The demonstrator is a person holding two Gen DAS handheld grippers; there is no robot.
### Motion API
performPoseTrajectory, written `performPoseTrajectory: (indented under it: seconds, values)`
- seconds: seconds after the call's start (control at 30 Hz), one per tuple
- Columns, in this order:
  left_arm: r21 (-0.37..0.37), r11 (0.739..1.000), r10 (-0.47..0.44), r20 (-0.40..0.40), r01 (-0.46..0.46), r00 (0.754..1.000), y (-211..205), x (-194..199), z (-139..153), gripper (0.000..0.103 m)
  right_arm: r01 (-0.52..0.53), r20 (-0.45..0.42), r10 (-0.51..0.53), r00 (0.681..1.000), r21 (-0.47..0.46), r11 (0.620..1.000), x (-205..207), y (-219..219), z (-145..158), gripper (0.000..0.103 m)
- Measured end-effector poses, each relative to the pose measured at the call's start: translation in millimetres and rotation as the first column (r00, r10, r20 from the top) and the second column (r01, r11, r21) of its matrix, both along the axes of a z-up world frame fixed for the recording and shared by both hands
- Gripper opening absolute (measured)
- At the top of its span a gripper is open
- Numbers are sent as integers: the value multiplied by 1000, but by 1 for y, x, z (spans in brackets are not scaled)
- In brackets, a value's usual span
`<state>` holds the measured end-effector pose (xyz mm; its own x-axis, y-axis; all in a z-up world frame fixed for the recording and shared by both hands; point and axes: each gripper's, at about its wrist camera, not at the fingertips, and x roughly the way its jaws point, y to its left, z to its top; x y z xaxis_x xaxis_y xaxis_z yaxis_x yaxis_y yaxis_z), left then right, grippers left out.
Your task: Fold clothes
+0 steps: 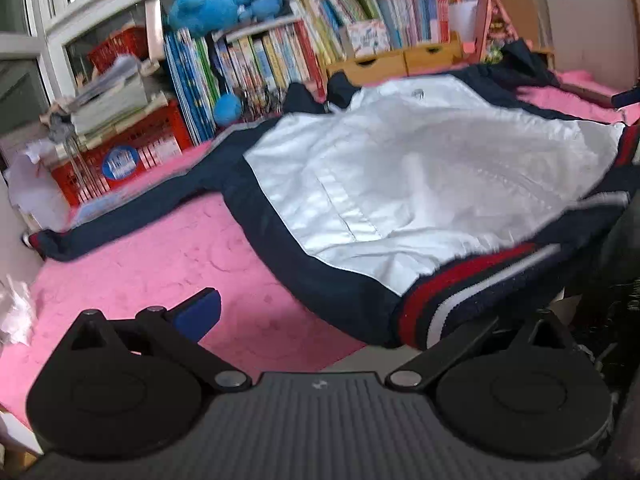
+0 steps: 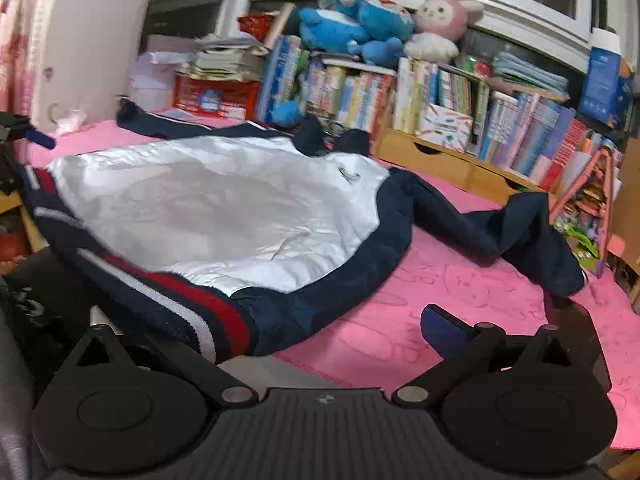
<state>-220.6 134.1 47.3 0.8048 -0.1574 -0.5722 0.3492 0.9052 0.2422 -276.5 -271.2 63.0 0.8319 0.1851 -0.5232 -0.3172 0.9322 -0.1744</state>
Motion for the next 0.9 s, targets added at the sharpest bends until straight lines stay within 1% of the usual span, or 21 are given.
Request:
performPoseTrajectory:
  seconds: [0.07, 0.17, 0.2, 0.27, 0.3, 0.33, 0.43, 0.5, 0.63, 0.73, 0.77, 0.83, 0.9]
  values:
    - [-15, 1000, -9, -38, 9, 999, -7, 11, -9, 103, 22, -23, -22, 1000, 5, 1000, 9, 6, -9, 103]
    - [-12, 998, -55, -59, 54, 997, -13, 14, -13, 103, -5, -40, 5, 999, 3, 1000, 17, 17, -19, 103]
    - [-8, 997, -71, -63, 71, 995, -14, 14, -14, 103, -32, -42, 34, 999, 40, 999, 17, 16, -18, 103]
    - [-8, 995, -103, -63, 103, 993, -13, 9, -14, 103, -107, -36, 114, 993, 155, 982, 11, 9, -12, 103]
    - [-8, 993, -115, -61, 115, 992, -11, 6, -13, 103, -120, -42, 130, 991, 181, 976, 10, 4, -9, 103]
    - [-5, 993, -122, -59, 122, 991, -7, 4, -12, 103, -120, -55, 133, 990, 189, 975, 9, -2, -6, 103]
    - [22, 995, -97, -81, 99, 992, 1, 3, -13, 103, -118, -94, 141, 986, 213, 970, 8, -20, 4, 103]
    - [14, 996, -89, -101, 91, 991, 7, 2, -13, 103, -117, -119, 147, 982, 228, 967, 7, -31, 11, 103]
    - [-10, 993, -122, -105, 121, 987, 12, -7, -5, 103, -216, -123, 242, 963, 191, 958, -3, -28, 23, 103]
    - [-16, 988, -154, -100, 153, 983, 10, -12, 0, 103, -246, -112, 265, 958, 161, 956, -6, -22, 25, 103]
    - [-28, 987, -161, -95, 159, 982, 9, -13, 2, 103, -251, -107, 271, 957, 168, 953, -7, -20, 25, 103]
    - [-68, 983, -176, -77, 171, 981, 6, -14, 9, 103, -267, -72, 292, 954, 239, 933, -3, -21, 29, 103]
    - [-125, 972, -202, -26, 197, 979, 9, -15, 23, 103, -303, 5, 321, 947, 339, 891, 3, -23, 38, 103]
